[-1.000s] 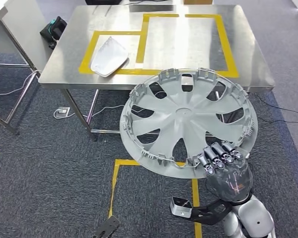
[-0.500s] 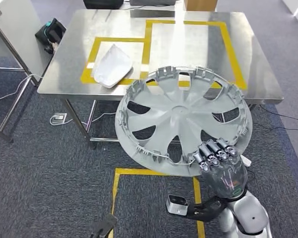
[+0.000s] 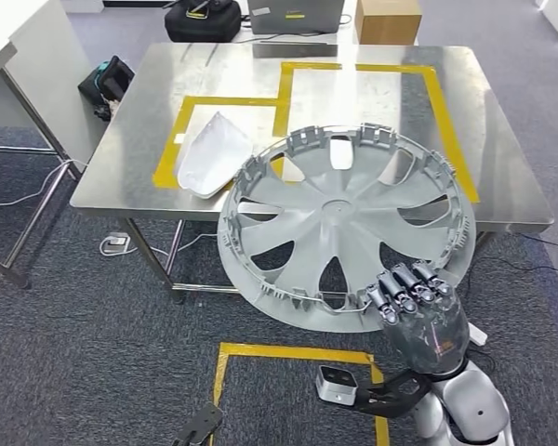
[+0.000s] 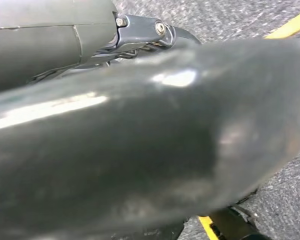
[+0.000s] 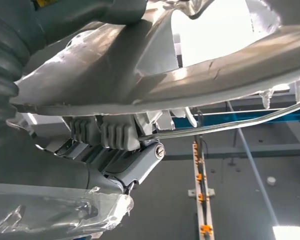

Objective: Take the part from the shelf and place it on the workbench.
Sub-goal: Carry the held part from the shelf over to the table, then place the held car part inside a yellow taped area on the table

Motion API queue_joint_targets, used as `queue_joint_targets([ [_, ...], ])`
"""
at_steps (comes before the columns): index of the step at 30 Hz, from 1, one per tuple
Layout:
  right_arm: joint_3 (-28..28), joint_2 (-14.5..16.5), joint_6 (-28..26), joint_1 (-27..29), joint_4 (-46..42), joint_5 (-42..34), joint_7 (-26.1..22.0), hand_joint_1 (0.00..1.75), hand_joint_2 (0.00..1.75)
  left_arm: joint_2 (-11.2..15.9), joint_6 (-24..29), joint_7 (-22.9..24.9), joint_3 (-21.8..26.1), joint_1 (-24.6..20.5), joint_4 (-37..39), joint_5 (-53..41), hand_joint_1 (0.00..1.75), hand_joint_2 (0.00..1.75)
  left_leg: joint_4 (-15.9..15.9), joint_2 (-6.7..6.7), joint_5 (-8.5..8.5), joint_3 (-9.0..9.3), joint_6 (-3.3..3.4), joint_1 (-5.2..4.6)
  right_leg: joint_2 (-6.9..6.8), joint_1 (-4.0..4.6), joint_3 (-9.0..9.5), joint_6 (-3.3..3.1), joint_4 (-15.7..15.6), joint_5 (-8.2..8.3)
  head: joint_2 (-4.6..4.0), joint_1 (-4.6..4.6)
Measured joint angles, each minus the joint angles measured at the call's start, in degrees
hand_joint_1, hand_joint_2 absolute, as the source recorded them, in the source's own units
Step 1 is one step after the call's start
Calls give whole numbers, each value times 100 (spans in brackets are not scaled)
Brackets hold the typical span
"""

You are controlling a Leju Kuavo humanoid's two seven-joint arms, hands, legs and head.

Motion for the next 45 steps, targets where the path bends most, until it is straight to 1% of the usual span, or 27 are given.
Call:
queue_joint_targets([
  [1, 0, 0, -1, -2, -1, -1, 2, 175, 175, 0, 1, -1, -2, -15, 0, -1, 0, 0, 264, 19, -86, -162, -38, 8, 2, -17, 44, -14, -5, -6, 1, -10],
  [4, 0, 0, -1, -1, -1, -2, 5, 175, 175, 2, 0, -2, -2, -21, 0, -1, 0, 0, 1339, 52, -452, -965, -121, 49, 5, -42, 137, -29, -19, -112, 1, -33],
  [5, 0, 0, -1, 6, 0, -2, 5, 175, 175, 4, -1, -2, -2, -15, 0, -1, 0, 0, 1485, 54, -475, -1167, -131, 61, 9, -52, 189, -25, -21, -160, 1, -35],
  [6, 0, 0, -1, 10, 1, -1, 6, 175, 175, 5, -1, -2, -2, -11, 0, -1, 0, 0, 1435, 55, -379, -1272, -136, 71, 15, -64, 253, -16, -22, -212, 0, -36],
  [7, 0, 0, -1, 12, 1, -2, 6, 175, 175, 6, 0, -2, -2, -11, 0, -1, 0, 0, 1207, 57, -155, -1289, -138, 79, 20, -77, 328, 0, -23, -267, -1, -35],
  [9, 0, 0, -1, 4, 2, -2, 6, 175, 175, 7, 0, -2, -3, -4, 0, -1, 0, 0, 503, 79, 483, -1219, -139, 91, 30, -91, 464, 57, -19, -385, -1, -44],
  [11, 0, 0, 1, -2, 4, -3, 5, 175, 175, 8, -3, 0, -3, 7, 0, 2, 0, 0, 61, 112, 818, -1164, -94, 87, 41, -86, 567, 151, -39, -484, -1, -64],
  [14, -2, 0, 0, -6, 6, -1, 5, 175, 175, 4, -5, 2, -4, 1, 0, 5, 0, 0, -39, 95, 797, -1056, 60, 83, 18, -85, 709, 290, -36, -535, 0, -72],
  [15, -2, 0, -1, -13, 7, -2, 5, 175, 175, 2, -5, 2, -5, -6, 0, 6, 0, 0, -46, 86, 785, -1000, 106, 87, 1, -84, 666, 311, 79, -596, 1, -51],
  [16, -1, 0, -1, -22, 7, -3, 6, 175, 175, -1, -4, 2, -5, -12, 0, 7, 0, 0, -46, 79, 769, -944, 141, 89, -15, -82, 552, 322, 301, -698, 0, -32],
  [19, 0, -1, -1, -28, 9, -4, 6, 175, 175, -3, -8, 2, -5, -12, 0, 8, 0, 0, -44, 72, 643, -818, 198, 60, -25, -61, -148, 319, 1323, -1077, 1, 7],
  [20, 0, -2, -1, -20, 10, -3, 4, 175, 175, -3, -10, 2, -5, -9, 0, 10, 0, 0, -43, 65, 589, -761, 208, 46, -25, -48, -336, 308, 1485, -1137, 1, 13],
  [21, 0, -2, -1, -13, 11, -2, 2, 175, 175, -3, -11, 2, -5, -6, 0, 13, 0, 0, -43, 54, 526, -684, 214, 30, -25, -34, -439, 288, 1454, -1094, 1, 19],
  [22, 0, -2, -1, -9, 12, -1, 1, 175, 175, -4, -12, 1, -5, -5, 0, 15, 0, 0, -43, 44, 458, -592, 218, 12, -25, -14, -458, 254, 1242, -929, 1, 20],
  [24, -1, -2, -1, -7, 13, -2, -1, 175, 175, -9, -13, -1, -5, -6, 0, 16, 0, 0, -41, 34, 309, -394, 214, -20, -24, 41, -371, 146, 569, -319, 1, 15],
  [26, -1, -2, -2, -14, 16, -3, -2, 175, 175, -19, -15, -2, -5, -11, 0, 18, 0, 0, -57, 33, 199, -294, 179, -36, -25, 91, -284, 54, 158, 62, 1, -1],
  [29, -2, -1, -5, -22, 16, -3, -1, 175, 175, -25, -19, -4, -7, -25, 0, 23, 0, 0, -25, 37, 186, -287, 100, -35, -9, 95, -167, -5, 31, 86, 1, -12],
  [30, -3, -1, -5, -24, 17, -2, 0, 175, 175, -27, -20, -8, -9, -31, 0, 23, 0, 0, 121, 41, 212, -362, 67, -35, -7, 78, -113, -24, -14, 67, 1, -19],
  [32, -4, 1, -5, -46, 22, -1, 1, 175, 175, -26, -28, -17, -13, -36, 0, 23, 0, 0, 724, 49, 150, -761, -21, -10, -8, 35, 3, -55, -83, 19, 1, -27],
  [34, -8, 1, -5, -77, 34, -2, 4, 175, 175, -18, -33, -20, -15, -30, 0, 24, 0, 0, 1380, 53, -119, -1282, -111, 39, -8, 0, 107, -69, -102, -61, 1, -32],
  [35, -10, 0, -4, -83, 44, -2, 5, 175, 175, -13, -32, -21, -15, -25, 0, 25, 0, 0, 1539, 55, -238, -1469, -143, 64, -4, -18, 166, -65, -103, -106, 1, -33],
  [36, -14, 0, -4, -85, 55, -2, 6, 175, 175, -8, -32, -21, -16, -23, 0, 25, 0, 0, 1542, 56, -258, -1576, -170, 89, 1, -38, 233, -56, -103, -154, 1, -32],
  [37, -18, 1, -3, -84, 67, -1, 6, 175, 175, -3, -32, -23, -19, -23, 0, 26, 0, 0, 1383, 58, -141, -1605, -192, 113, 8, -61, 307, -39, -103, -207, 1, -32],
  [39, -22, 1, -3, -88, 86, -1, 6, 175, 175, 4, -32, -25, -26, -19, 1, 31, 0, 0, 721, 77, 500, -1528, -237, 158, 21, -92, 440, 28, -97, -326, 1, -35],
  [41, -28, 0, -3, -98, 100, -2, 6, 175, 175, 10, -32, -26, -33, -13, 2, 40, 0, 0, 131, 119, 1039, -1454, -232, 184, 32, -93, 493, 126, -60, -463, 1, -44],
  [42, -32, 1, -3, -102, 105, -2, 7, 175, 175, 11, -33, -27, -35, -10, 2, 45, 0, 0, 22, 132, 1140, -1449, -203, 184, 34, -91, 506, 173, -54, -528, 1, -48],
  [45, -39, 2, -3, -105, 107, -2, 8, 175, 175, 11, -34, -34, -43, -30, 1, 54, 0, 0, 28, 124, 1132, -1415, -81, 188, 8, -107, 559, 283, -34, -683, 1, -31],
])
